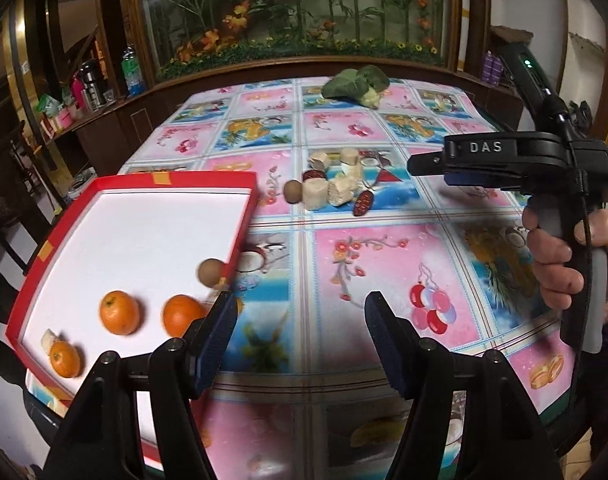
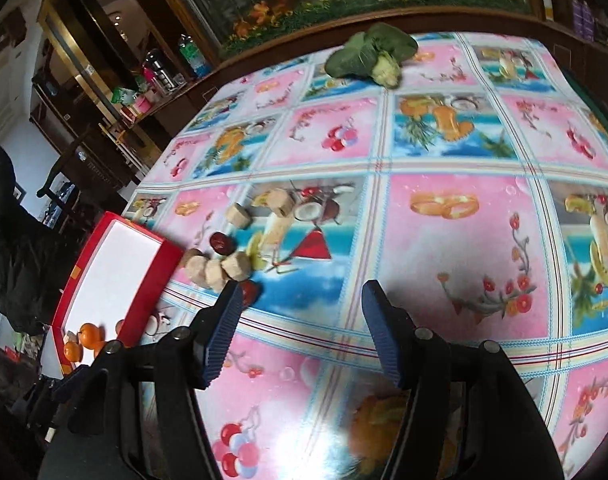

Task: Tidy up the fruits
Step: 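Withdraw both tools from the tray back over the table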

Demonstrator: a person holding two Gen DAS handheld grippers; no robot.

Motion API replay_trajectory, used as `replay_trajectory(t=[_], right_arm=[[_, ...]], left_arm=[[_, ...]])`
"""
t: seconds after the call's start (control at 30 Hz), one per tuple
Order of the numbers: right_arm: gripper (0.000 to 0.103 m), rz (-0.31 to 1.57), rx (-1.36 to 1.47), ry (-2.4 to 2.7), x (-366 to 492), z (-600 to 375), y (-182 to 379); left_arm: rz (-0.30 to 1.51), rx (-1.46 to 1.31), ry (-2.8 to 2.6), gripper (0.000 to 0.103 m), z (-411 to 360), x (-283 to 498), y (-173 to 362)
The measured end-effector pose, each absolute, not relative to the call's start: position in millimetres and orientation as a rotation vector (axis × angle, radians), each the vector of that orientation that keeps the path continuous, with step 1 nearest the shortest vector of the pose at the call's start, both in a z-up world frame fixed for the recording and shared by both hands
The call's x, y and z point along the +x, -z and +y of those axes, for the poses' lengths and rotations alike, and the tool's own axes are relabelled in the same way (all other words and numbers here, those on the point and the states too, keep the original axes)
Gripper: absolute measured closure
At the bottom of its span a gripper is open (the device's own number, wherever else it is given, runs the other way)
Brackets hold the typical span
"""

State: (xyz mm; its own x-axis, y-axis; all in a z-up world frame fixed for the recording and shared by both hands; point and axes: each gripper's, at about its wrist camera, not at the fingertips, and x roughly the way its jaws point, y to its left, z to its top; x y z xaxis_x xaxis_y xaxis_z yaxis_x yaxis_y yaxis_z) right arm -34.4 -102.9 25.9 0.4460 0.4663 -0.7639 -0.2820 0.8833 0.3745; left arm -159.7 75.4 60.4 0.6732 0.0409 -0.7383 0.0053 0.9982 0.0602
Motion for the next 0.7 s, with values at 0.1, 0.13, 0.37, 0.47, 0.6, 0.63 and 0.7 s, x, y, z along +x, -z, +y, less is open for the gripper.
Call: replay_trajectory(t=[0.1,0.13,0.37,0.47,0.6,0.63,0.7], right_arm=[[0.04,1.013,0.201,-0.472,-34.0,-104.5,-25.0],[0.04,1.014,0.197,-0.476,-34.7,-104.0,-25.3],[0.04,1.042,0.2,-0.5,-36.0,-102.2,-19.5],[0.04,1.05,0.202,-0.517,-36.7,-100.2,-19.2],[0.04,1.058,0.202,-0.545,-36.5,-99.7,-19.9],[0.04,1.063,0.202,-0.555,-35.7,-99.6,-19.4],[0.04,1.069,0.202,-0.571,-34.8,-100.1,-18.7]], left_arm=[[0.838,0.071,-0.008,0.037,65.1,-154.8,-58.9],[0.84,0.072,-0.005,0.037,62.5,-154.0,-58.5],[0.838,0.076,0.021,0.037,44.4,-152.2,-55.4],[0.852,0.06,0.026,0.037,44.5,-150.2,-50.4],[0.88,0.037,0.028,0.037,49.5,-146.5,-42.9],[0.884,0.03,0.028,0.037,51.5,-146.2,-41.6],[0.885,0.011,0.034,0.037,55.4,-145.8,-40.0]])
